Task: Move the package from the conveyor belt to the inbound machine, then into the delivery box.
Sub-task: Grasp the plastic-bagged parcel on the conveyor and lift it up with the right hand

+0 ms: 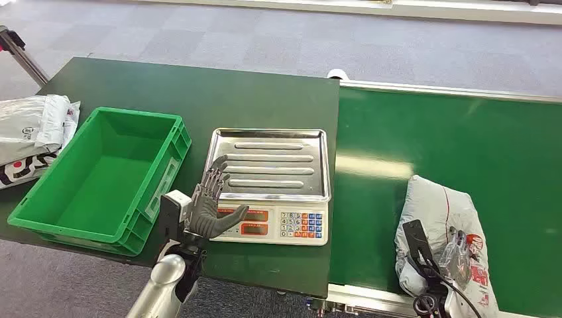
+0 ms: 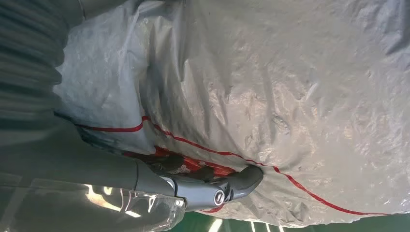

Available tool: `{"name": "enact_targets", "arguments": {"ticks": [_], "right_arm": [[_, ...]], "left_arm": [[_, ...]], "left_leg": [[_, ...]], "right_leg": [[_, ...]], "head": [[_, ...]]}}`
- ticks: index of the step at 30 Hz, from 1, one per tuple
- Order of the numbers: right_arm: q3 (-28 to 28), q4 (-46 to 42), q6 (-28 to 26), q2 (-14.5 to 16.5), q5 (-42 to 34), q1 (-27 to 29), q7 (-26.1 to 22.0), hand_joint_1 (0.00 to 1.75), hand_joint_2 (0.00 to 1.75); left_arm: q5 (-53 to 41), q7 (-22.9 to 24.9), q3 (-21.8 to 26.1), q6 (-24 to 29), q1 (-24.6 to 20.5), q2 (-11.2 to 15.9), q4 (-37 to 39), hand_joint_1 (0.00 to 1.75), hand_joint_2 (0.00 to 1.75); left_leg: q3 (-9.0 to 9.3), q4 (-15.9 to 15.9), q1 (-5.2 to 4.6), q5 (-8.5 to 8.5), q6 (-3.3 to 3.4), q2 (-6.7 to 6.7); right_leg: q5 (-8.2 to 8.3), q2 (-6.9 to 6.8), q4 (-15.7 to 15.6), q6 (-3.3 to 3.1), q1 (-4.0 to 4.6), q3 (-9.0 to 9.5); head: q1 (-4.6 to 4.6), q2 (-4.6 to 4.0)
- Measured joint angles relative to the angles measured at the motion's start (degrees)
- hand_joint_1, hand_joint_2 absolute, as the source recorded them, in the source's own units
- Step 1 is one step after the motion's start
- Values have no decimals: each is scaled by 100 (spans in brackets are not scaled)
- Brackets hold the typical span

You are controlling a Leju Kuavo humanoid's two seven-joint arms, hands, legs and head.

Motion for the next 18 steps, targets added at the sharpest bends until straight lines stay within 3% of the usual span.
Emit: {"name": "enact_targets", "arguments": {"ticks": [1,2,5,6,18], "right_arm": [[0,6,33,0,-3,-6,0,16,175],[-1,11,71,0,-9,-13,0,41,175],[-1,47,251,1,-32,-53,0,143,175],[-1,60,283,3,-29,-67,0,154,175],[36,96,476,15,39,-288,-74,175,175]], "left_arm": [[0,0,3,0,0,0,0,0,175],[-1,0,5,0,-1,-1,0,0,175],[-1,0,18,0,-7,-2,0,0,175],[-1,0,23,0,-8,-2,0,0,175],[-8,14,116,19,105,-4,-159,0,175]], "left_leg": [[1,0,0,0,0,0],[2,1,0,0,0,0],[8,2,0,0,1,1],[10,3,0,0,1,1],[28,9,0,0,3,17]], "right_leg": [[0,0,0,0,0,1],[0,0,0,0,0,2],[1,1,0,1,0,9],[2,1,0,3,0,10],[11,15,0,10,1,29]], "head": [[1,0],[0,0],[0,0],[1,0],[0,0]]}}
